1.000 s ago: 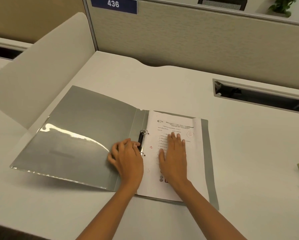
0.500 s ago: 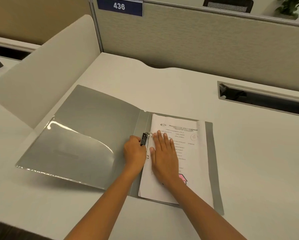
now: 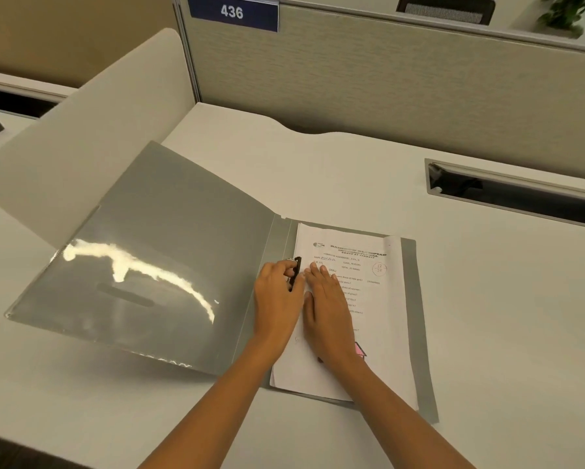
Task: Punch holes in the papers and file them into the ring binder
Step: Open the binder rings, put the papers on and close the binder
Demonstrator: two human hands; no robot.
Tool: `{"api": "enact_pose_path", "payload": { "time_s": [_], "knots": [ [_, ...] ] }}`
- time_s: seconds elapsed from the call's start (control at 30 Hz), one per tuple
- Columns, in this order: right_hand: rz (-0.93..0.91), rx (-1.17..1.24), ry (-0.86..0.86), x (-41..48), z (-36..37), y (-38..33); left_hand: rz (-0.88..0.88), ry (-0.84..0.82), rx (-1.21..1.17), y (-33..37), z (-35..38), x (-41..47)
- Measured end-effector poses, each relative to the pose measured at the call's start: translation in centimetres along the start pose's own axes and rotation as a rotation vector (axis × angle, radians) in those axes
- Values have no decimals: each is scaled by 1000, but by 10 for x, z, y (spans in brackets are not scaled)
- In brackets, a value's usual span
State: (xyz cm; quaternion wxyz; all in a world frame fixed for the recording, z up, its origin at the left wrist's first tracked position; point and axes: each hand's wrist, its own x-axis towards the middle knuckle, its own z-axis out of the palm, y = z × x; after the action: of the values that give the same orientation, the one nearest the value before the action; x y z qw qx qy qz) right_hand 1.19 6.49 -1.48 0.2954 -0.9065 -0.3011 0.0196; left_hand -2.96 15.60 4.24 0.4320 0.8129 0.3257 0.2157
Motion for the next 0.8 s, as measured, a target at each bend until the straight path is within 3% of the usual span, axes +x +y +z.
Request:
{"api": "enact_pose_path", "payload": {
  "time_s": [0.17,0.37,0.5,0.8],
  "knots": [
    [10,49,3,0,1,3,51,-12,-25,-5,-12,5],
    [12,83,16,0,1,5,202,-372,159,-26,-30,19],
    [8,122,22,-1,0,6,180,-586,40,-32,-40,21],
    [0,119,5,-2,-6,8,278,-769,188,-38,-42,35]
  ]
}}
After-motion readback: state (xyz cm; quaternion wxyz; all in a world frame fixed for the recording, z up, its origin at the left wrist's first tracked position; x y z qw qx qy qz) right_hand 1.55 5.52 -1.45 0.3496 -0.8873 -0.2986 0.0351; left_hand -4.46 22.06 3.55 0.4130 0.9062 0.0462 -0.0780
